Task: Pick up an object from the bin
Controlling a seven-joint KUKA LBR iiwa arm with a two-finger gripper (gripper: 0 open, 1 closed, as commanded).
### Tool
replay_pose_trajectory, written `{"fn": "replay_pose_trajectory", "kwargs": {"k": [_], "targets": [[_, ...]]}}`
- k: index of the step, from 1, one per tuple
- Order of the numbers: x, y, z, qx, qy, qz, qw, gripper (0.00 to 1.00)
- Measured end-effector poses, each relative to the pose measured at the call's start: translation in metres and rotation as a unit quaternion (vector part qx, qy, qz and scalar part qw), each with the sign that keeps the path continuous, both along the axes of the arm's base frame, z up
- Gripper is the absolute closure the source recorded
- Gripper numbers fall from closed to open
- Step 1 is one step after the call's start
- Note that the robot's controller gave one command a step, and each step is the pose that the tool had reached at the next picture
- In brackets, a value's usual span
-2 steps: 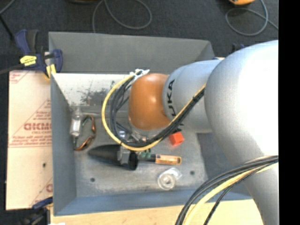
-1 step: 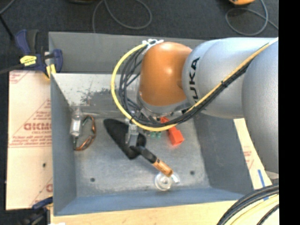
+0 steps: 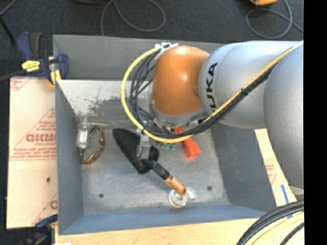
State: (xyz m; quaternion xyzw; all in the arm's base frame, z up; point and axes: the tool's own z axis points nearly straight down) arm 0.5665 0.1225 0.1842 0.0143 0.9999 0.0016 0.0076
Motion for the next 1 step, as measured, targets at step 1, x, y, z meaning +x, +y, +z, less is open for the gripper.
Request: {"fn": "replay_pose_trajectory", "kwargs": {"k": [1], "targets": [[0.0113,-0.0008,0.0864,0.000,-0.0014,-0.009,1.0000,1.00]]}}
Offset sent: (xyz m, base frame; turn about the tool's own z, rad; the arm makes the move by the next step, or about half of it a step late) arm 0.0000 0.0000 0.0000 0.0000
